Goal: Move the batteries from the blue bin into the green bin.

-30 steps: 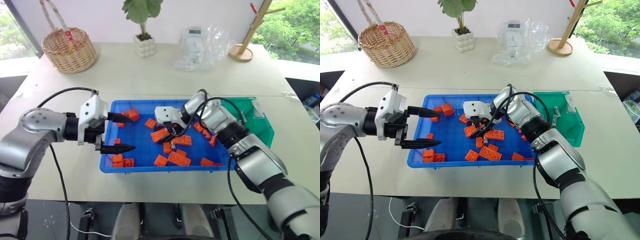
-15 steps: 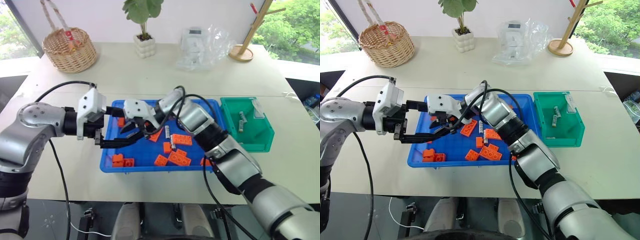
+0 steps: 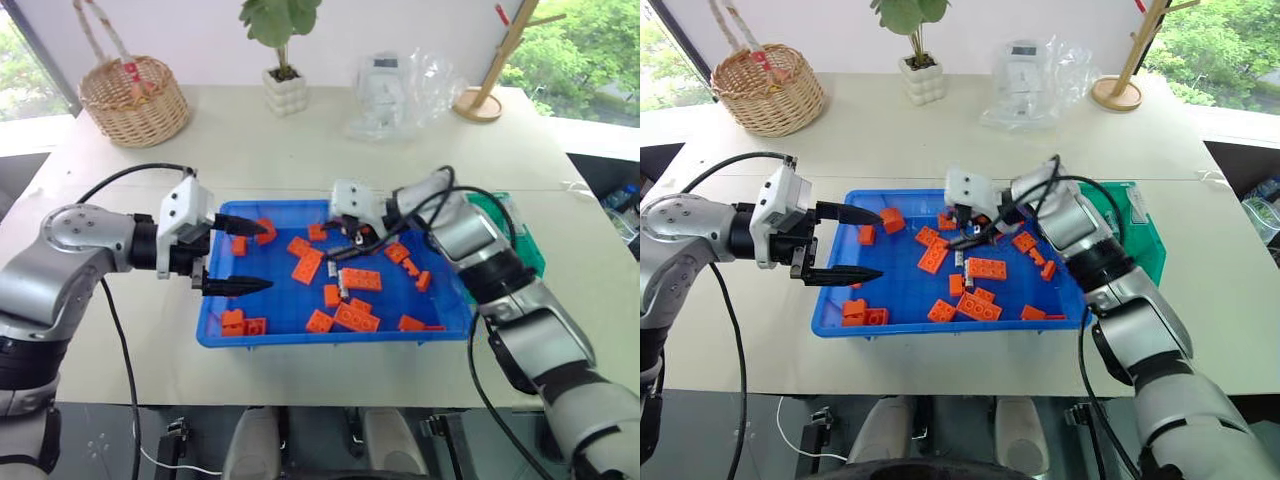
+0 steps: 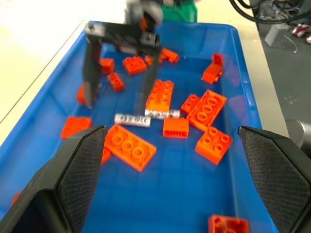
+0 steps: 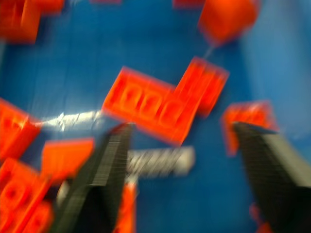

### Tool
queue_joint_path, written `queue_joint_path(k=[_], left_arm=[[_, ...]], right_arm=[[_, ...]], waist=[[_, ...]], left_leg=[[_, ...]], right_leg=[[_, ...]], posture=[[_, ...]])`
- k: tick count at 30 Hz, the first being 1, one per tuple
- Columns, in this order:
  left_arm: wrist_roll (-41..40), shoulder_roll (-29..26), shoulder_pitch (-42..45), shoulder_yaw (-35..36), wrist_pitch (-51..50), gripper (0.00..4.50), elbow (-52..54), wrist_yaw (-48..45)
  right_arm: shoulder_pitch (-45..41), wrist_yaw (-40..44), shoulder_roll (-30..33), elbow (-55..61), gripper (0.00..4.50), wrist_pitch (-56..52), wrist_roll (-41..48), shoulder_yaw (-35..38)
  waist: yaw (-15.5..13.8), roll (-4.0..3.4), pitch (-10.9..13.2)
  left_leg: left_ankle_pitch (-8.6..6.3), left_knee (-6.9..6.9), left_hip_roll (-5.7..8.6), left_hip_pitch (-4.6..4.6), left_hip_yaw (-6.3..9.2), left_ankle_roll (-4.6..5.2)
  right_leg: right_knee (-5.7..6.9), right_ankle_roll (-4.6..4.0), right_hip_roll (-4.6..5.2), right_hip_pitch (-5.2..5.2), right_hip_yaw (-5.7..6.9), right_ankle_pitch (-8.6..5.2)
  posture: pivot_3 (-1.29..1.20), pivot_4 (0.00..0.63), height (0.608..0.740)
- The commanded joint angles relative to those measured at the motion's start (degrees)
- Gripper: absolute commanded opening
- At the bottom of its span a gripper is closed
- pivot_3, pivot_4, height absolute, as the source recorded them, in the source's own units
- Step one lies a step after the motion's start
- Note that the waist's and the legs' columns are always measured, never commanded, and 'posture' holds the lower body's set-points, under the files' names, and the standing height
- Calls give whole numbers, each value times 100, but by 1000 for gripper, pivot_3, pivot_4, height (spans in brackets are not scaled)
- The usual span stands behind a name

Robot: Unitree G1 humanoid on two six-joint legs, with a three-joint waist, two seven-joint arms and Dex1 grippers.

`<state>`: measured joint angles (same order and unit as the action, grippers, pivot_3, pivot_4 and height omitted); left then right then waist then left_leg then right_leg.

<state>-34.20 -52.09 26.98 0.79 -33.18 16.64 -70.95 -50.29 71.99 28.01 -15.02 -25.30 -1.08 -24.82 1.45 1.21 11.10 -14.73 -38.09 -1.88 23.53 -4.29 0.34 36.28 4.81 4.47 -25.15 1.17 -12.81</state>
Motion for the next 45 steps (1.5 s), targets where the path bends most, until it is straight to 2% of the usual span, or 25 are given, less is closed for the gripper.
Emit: queue_joint_path(k=[1, 8, 12, 18, 21, 24, 28, 32, 34, 40, 45], left_arm=[[77, -3, 147, -7, 133, 4500, -51, -62], [141, 4, 310, -69, 183, 4500, -188, -186], [143, 3, 317, -91, 174, 4500, -155, -205], [134, -2, 361, -106, 157, 4500, -136, -206], [156, 0, 346, -98, 187, 4500, -142, -191], [163, 9, 337, -92, 194, 4500, -143, -171], [190, 23, 331, -97, 226, 4500, -170, -170], [211, 52, 343, -108, 229, 4500, -172, -161], [216, 59, 314, -96, 238, 4500, -170, -166], [240, 106, 196, -77, 305, 4500, -227, -179], [284, 206, 251, -184, 395, 4500, -342, -214]], right_arm=[[59, -31, 44, 440, 4480, 10, 6, 41], [147, -407, -137, 98, 4480, 130, -72, 64], [151, -523, -159, -424, 4480, 631, -226, 11], [157, -277, -93, -1030, 4480, 1200, -292, -24], [174, -76, -101, -957, 3702, 1133, -156, 81], [137, -26, -182, -726, 2287, 827, 38, 254], [101, -110, -186, -364, 2227, 355, 259, 485], [123, -171, 205, 291, 2227, -306, 573, 1007], [240, -244, 762, 772, 2227, -786, 800, 1591], [1390, -294, 2532, 1514, 2227, -1287, 1064, 2851], [2116, -485, 3183, 1631, 2227, -1558, 1281, 3498]], waist=[[-3, 0, 0], [-57, 1, 0], [-65, 1, 0], [-52, 2, -1], [-51, 2, -1], [-53, 2, -1], [-55, 1, 0], [-82, 0, 0], [-104, -2, 2], [-214, -1, 1], [-102, -3, 2]], left_leg=[[0, 0, 0, 0, 1, 0], [0, -4, 2, 1, -1, 0], [0, -5, 4, 2, 0, 0], [0, -5, 3, -4, 1, 0], [0, -5, 3, -7, 2, 0], [0, -5, 3, -7, 2, 0], [0, -5, 3, -5, 3, 0], [0, -5, 3, -3, 3, 0], [0, -6, 4, -1, 5, 0], [-4, -6, 8, 5, 0, 6], [-4, -6, 5, -7, -8, 6]], right_leg=[[1, 0, -1, 0, 0, 0], [-2, 0, 3, 3, -1, 0], [-5, 0, 5, 6, -1, 0], [-7, 0, 4, 13, -1, 0], [-7, 0, 4, 18, -1, 0], [-7, 0, 4, 17, -1, 0], [-7, 0, 4, 16, -1, 0], [-7, 0, 4, 14, -1, 0], [-9, 0, 7, 16, 0, 0], [-27, -1, 18, 17, 0, -1], [-20, -18, 12, 16, -4, -11]], posture=[[0, 150, 736], [0, 150, 736], [0, 150, 736], [0, 150, 736], [0, 150, 736], [0, 150, 736], [0, 150, 736], [0, 150, 736], [0, 150, 736], [0, 150, 736], [0, 150, 736]])
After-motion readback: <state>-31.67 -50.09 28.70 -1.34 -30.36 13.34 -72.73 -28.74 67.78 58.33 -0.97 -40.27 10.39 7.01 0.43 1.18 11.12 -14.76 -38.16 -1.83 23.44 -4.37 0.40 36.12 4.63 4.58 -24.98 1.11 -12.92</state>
